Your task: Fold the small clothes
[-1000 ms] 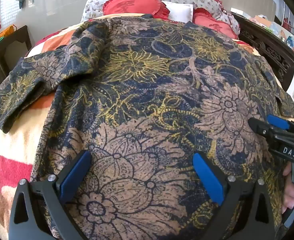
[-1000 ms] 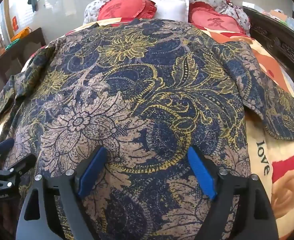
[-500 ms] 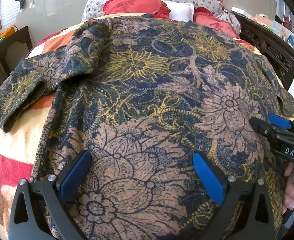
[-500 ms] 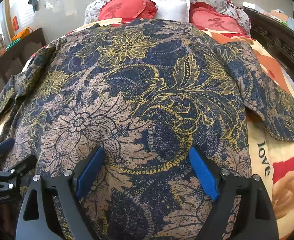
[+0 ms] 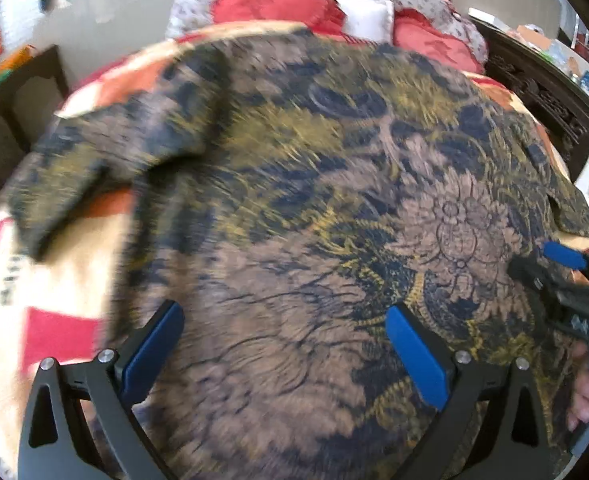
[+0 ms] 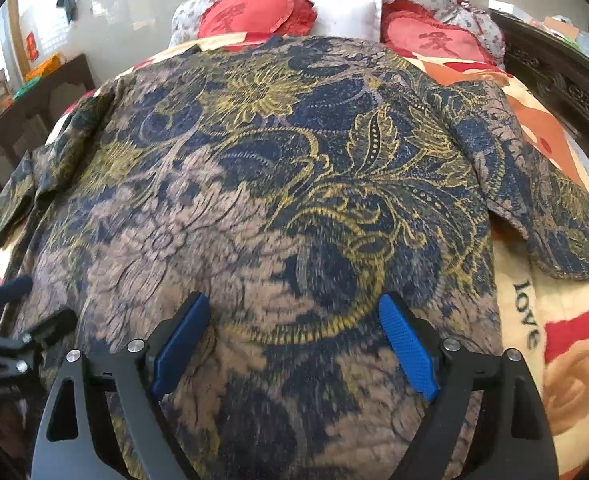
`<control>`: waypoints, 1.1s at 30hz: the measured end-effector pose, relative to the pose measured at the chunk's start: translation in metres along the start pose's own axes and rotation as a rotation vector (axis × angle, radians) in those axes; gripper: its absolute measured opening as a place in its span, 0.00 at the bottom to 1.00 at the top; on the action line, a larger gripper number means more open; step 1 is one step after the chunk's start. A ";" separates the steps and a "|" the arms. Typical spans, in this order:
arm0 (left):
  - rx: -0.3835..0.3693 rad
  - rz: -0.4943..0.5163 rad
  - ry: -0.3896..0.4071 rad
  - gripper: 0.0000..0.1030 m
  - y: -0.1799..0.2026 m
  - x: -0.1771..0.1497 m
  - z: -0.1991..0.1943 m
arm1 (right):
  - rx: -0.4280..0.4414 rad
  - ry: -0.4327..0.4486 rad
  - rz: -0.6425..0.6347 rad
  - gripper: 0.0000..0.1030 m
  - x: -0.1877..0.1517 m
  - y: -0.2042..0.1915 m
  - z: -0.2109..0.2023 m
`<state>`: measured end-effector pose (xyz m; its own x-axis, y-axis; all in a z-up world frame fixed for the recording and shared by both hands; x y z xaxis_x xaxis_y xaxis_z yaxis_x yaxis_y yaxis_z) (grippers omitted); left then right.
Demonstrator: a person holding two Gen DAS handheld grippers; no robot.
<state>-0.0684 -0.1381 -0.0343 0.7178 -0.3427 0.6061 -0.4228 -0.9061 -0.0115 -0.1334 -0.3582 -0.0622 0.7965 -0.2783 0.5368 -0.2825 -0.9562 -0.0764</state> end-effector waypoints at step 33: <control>-0.007 -0.018 0.109 1.00 0.012 0.037 -0.095 | -0.212 0.234 0.174 0.89 -0.029 0.071 -0.188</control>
<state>-0.0994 -0.1377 0.0633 0.6612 -0.2972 0.6888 -0.4144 -0.9101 0.0051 -0.2764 -0.4007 0.0747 0.5898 -0.3836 0.7106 -0.5275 -0.8493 -0.0207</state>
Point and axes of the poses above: each gripper's, at about its wrist camera, not at the fingertips, and z roughly the way its jaws point, y to its right, x to its top, the point moved 8 cm from there along z, roughly the way its jaws point, and after that the axes turned 3 degrees about y, right-handed, at the moved point
